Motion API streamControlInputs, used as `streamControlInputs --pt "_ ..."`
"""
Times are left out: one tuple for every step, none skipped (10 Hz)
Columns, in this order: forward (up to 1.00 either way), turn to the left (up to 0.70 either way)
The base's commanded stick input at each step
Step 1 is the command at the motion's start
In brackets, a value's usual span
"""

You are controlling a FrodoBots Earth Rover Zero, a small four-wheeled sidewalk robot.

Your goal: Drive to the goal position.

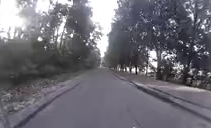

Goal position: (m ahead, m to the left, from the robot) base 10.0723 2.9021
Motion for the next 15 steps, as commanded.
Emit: streamControlInputs --pt "0.7 0.32" --pt "0.7 0.34" --pt "0.7 0.11" --pt "0.7 0.02" --pt "0.7 0.02" --pt "0.7 0.02" --pt "0.7 0.02" --pt "0.7 0.02" --pt "0.7 0.02" --pt "0.7 0.02" --pt "0.7 0.02" --pt "0.7 0.02" --pt "0.7 0.02" --pt "0.7 0.02" --pt "0.7 0.02"
